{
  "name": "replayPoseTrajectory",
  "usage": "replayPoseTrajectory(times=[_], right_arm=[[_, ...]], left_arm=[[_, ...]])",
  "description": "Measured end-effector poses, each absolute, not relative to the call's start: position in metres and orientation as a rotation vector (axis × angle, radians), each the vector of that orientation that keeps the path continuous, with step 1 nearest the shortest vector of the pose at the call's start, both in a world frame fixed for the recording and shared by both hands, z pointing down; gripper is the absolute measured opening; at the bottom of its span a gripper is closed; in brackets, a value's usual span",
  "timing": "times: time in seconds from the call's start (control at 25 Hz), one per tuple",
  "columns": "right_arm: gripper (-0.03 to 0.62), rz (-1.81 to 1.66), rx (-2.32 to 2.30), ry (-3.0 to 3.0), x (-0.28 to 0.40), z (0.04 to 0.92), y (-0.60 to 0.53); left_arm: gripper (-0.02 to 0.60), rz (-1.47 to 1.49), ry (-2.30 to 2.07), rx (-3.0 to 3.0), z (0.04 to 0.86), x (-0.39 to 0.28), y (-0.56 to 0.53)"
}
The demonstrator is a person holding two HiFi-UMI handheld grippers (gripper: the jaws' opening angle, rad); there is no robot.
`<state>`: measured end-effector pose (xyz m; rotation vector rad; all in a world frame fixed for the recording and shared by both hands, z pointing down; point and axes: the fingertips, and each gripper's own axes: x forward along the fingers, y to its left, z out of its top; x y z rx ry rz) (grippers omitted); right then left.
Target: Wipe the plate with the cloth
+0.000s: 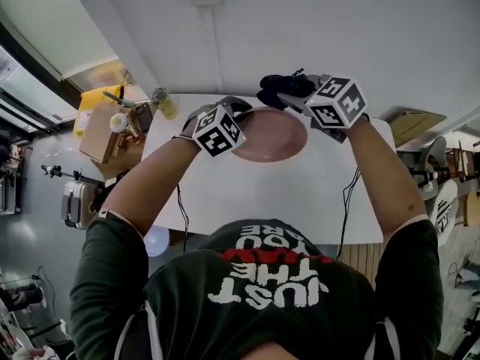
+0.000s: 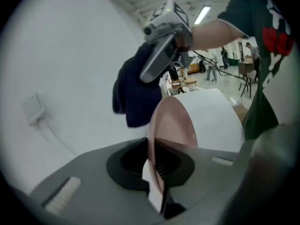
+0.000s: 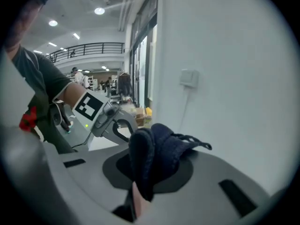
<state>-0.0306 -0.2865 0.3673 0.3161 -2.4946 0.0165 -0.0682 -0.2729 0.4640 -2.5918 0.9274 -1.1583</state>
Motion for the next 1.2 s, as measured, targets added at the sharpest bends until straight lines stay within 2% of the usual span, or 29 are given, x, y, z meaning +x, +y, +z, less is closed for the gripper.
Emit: replayPoseTrajectory(times=[0.16,0.36,0.84,1.2], right_arm=[[0.031,0.118,0.085,-2.394,-0.063,0.388,-0.266],[0.031,0.242,-0.021,-2.371,-0.066,0.393,-0.254],[0.031,0.380,0.017,-2.382,-0.019,0.379,-0.268],[0.031,0.494,0.093,-2.478,0.022,0.366,-0.281]], left_arm=[[0.020,-1.179,0.807,-2.407,0.453,-0.056,-0.263],[0.020,-1.125,0.860,-2.418,0.445,-0.058,-0.262],[0.020,-0.970,1.041,-2.673,0.436,-0.078,-0.269],[0.021,-0.695,1.237,-2.981,0.421,-0.099,-0.275]])
